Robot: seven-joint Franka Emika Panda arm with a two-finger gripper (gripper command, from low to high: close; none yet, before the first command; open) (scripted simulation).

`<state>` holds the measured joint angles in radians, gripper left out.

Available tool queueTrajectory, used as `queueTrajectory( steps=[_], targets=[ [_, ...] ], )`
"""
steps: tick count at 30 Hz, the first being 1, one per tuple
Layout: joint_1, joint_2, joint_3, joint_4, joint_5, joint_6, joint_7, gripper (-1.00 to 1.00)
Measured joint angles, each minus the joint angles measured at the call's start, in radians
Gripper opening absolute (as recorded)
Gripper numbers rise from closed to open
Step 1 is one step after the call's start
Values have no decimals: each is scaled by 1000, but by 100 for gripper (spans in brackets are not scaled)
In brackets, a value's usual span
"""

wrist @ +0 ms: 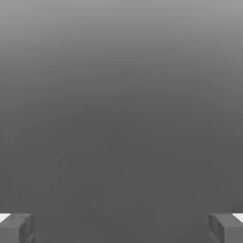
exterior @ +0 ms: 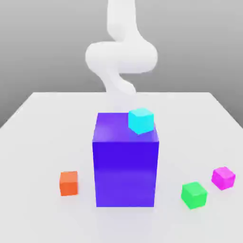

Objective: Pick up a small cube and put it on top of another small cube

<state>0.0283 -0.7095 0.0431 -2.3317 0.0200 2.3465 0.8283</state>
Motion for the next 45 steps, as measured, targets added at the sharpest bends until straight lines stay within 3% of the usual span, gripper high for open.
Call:
queueTrajectory(
  steps=[11,19,24,29,30,37,43,45],
  targets=[
    [120,396,237,-140,31,206,168,0],
    [231,695,395,-241,-89,355,390,0],
    [359,891,367,-288,-241,446,576,0],
    [507,1071,195,-252,-402,575,706,0],
    [526,1091,173,-247,-418,590,718,-100],
    [523,1089,177,-248,-418,590,719,-100],
    [427,897,311,-296,-217,453,557,-100],
    [392,863,318,-305,-195,429,476,-100]
  ],
)
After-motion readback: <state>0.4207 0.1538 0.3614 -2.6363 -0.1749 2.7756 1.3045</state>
